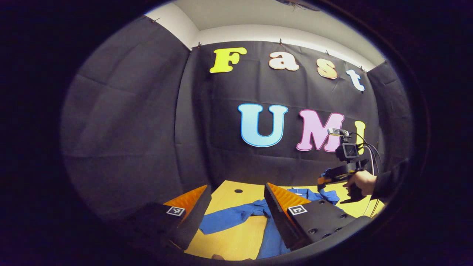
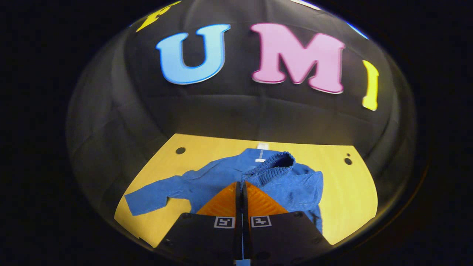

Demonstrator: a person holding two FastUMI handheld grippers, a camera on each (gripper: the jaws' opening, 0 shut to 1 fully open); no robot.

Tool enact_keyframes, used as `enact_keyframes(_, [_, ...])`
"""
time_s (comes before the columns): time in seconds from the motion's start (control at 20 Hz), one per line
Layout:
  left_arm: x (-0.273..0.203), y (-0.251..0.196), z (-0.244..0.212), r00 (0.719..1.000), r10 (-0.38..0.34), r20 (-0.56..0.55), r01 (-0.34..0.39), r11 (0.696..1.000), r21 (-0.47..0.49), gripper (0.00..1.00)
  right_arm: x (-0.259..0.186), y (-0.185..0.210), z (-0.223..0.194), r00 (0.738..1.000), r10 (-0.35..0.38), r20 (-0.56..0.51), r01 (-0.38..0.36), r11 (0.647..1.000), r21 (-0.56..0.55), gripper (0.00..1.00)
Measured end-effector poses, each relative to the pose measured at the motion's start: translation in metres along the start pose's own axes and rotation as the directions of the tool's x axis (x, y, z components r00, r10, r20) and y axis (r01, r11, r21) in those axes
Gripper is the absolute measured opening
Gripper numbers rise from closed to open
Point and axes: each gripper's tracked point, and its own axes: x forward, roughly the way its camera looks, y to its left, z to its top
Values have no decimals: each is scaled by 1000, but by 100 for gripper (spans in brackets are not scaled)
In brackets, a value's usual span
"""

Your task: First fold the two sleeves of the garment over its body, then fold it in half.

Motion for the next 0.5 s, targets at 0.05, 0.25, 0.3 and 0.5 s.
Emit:
enact_keyframes(0.05, [-3, 11, -5, 1000, 28, -12, -28, 1000, -11, 83, 15, 17, -5, 1000, 10, -25, -10, 1000, -17, 2])
enact_keyframes(0.25, [-12, 51, -14, 991, 131, -39, -131, 991, -19, 83, 57, 62, -36, 992, 29, -121, -34, 999, -40, 2])
enact_keyframes(0.3, [-14, 59, -17, 988, 150, -45, -151, 988, -13, 83, 66, 68, -40, 992, 22, -127, -29, 998, -56, 2])
enact_keyframes(0.5, [-23, 77, -25, 980, 188, -65, -188, 982, -3, 83, 97, 90, -71, 979, 20, -201, -35, 997, -73, 0])
